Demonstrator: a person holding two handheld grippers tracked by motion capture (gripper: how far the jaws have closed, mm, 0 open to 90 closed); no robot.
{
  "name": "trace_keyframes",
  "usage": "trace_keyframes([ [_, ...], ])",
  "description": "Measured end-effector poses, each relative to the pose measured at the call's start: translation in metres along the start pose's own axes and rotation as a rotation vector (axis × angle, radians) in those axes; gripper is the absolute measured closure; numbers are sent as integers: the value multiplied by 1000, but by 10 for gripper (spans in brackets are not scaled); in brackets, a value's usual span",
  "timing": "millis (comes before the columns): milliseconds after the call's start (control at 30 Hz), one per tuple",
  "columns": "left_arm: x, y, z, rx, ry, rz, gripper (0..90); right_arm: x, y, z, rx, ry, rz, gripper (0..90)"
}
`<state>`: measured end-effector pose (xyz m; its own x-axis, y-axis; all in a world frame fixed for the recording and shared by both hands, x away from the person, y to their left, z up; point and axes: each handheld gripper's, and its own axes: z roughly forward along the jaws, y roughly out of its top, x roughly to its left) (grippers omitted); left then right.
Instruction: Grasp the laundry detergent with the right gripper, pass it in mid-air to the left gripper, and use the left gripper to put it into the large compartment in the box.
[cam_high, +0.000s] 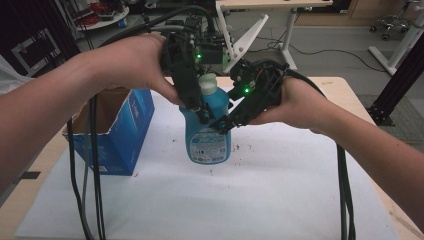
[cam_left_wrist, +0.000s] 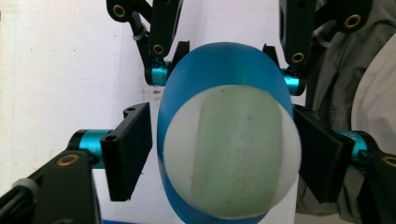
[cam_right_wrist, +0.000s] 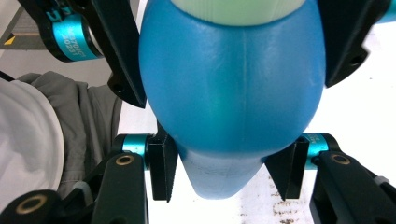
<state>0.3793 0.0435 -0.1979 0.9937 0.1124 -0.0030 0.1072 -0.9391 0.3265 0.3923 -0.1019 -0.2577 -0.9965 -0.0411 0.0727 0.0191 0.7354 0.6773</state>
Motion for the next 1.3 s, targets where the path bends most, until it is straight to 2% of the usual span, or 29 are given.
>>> trace_keyframes([
  [400, 1, 0, 1, 4, -12, -3, 340, -1, -1, 0, -1, -3, 12, 496],
  [633, 2, -1, 2, 8, -17, -3, 361, -2, -1, 0, -2, 2, -9, 495],
  [733, 2, -1, 1, 8, -17, -6, 364, -1, 0, 1, -8, -5, -1, 496],
  [767, 3, -1, 1, 10, -18, -5, 366, 1, -1, -1, 14, 0, 27, 496],
  [800, 3, -1, 1, 13, -17, -4, 374, 1, -1, -1, 11, 4, 24, 495],
  [833, 3, -1, 2, 10, -17, -7, 373, -2, 0, 1, -10, 0, -14, 496],
  [900, 3, -1, 2, 9, -16, -8, 374, -3, 0, 2, -12, -5, -21, 495],
  [933, 3, -1, 1, 11, -14, -4, 374, -2, 0, 1, -9, -5, -15, 495],
  [967, 3, -1, 1, 9, -13, -5, 375, 1, -1, -1, 13, -2, 28, 496],
  [1300, 3, -2, 0, -4, -12, -8, 379, -1, -1, 0, -7, -2, 16, 484],
])
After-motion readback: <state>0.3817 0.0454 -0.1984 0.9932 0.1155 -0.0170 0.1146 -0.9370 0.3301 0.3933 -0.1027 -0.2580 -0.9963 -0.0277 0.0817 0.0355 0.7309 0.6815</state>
